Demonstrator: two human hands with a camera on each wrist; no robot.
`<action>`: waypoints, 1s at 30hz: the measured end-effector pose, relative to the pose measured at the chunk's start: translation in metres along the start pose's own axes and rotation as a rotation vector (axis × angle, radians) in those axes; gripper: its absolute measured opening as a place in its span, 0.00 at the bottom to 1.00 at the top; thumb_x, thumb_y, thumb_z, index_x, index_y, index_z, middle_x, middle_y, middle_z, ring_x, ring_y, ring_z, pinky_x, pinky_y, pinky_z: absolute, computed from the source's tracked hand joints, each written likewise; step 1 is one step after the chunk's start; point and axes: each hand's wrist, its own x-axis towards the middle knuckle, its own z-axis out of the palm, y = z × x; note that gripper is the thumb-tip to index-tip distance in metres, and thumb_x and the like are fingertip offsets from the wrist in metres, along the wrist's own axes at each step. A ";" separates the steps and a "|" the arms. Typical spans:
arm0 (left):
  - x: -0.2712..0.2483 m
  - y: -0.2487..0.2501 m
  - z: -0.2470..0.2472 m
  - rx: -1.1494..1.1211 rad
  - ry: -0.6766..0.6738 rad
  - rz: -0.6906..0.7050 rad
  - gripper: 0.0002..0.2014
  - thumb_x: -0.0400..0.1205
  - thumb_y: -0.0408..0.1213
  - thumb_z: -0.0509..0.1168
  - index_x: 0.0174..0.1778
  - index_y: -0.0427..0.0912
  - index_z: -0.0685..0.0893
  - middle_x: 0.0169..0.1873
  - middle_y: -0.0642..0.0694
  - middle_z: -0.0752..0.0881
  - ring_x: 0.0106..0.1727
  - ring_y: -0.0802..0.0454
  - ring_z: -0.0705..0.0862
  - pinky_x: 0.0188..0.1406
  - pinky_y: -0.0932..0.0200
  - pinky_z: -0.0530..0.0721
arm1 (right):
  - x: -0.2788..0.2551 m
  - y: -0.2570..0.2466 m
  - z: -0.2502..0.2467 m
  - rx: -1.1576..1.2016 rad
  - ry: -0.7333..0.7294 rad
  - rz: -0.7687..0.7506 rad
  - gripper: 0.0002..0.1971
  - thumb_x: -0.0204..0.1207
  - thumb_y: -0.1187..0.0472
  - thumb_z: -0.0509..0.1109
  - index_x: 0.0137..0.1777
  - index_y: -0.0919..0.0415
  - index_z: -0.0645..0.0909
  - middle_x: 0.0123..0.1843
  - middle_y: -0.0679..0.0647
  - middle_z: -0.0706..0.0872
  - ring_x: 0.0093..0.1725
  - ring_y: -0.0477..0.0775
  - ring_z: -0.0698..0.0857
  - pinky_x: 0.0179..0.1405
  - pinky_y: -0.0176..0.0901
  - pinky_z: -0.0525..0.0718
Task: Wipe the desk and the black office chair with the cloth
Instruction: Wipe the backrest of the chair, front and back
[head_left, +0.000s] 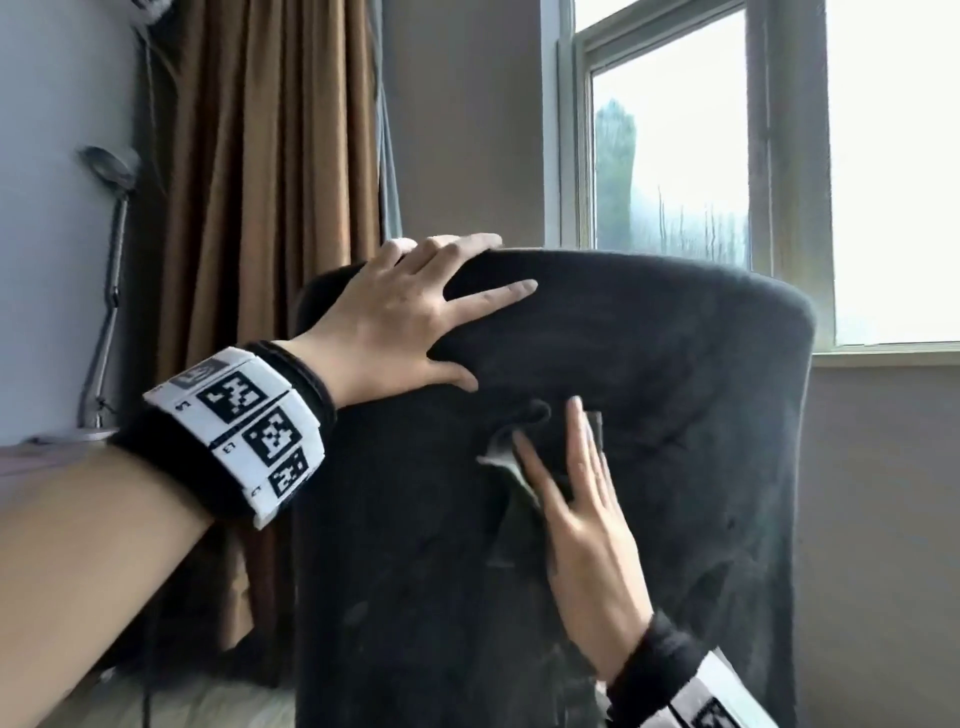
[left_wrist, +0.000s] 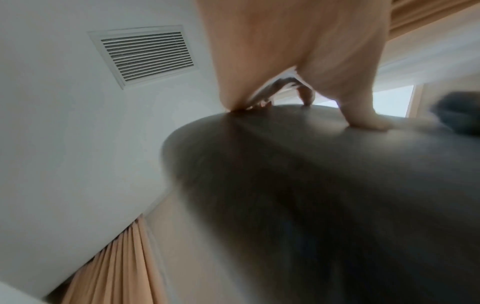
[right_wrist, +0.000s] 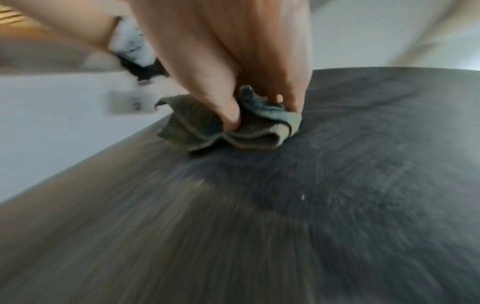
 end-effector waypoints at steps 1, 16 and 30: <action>-0.007 0.001 0.001 0.018 0.008 0.004 0.42 0.71 0.62 0.65 0.81 0.56 0.61 0.80 0.37 0.62 0.79 0.40 0.65 0.71 0.41 0.63 | 0.012 0.011 -0.006 0.024 0.043 0.039 0.37 0.71 0.80 0.51 0.80 0.55 0.62 0.84 0.64 0.48 0.83 0.66 0.48 0.78 0.62 0.63; -0.103 0.013 0.010 -0.015 -0.159 -0.102 0.55 0.65 0.63 0.72 0.83 0.43 0.57 0.84 0.44 0.54 0.84 0.47 0.51 0.82 0.45 0.45 | 0.071 -0.005 -0.006 0.037 0.173 0.021 0.28 0.75 0.70 0.46 0.75 0.72 0.68 0.80 0.70 0.60 0.80 0.69 0.55 0.75 0.65 0.66; -0.128 -0.011 0.019 -0.698 -0.092 -0.617 0.58 0.66 0.46 0.80 0.78 0.76 0.43 0.80 0.51 0.26 0.82 0.52 0.40 0.80 0.46 0.58 | 0.101 0.003 -0.030 -0.211 0.072 -0.310 0.22 0.77 0.66 0.55 0.70 0.70 0.76 0.75 0.65 0.72 0.77 0.64 0.67 0.78 0.58 0.60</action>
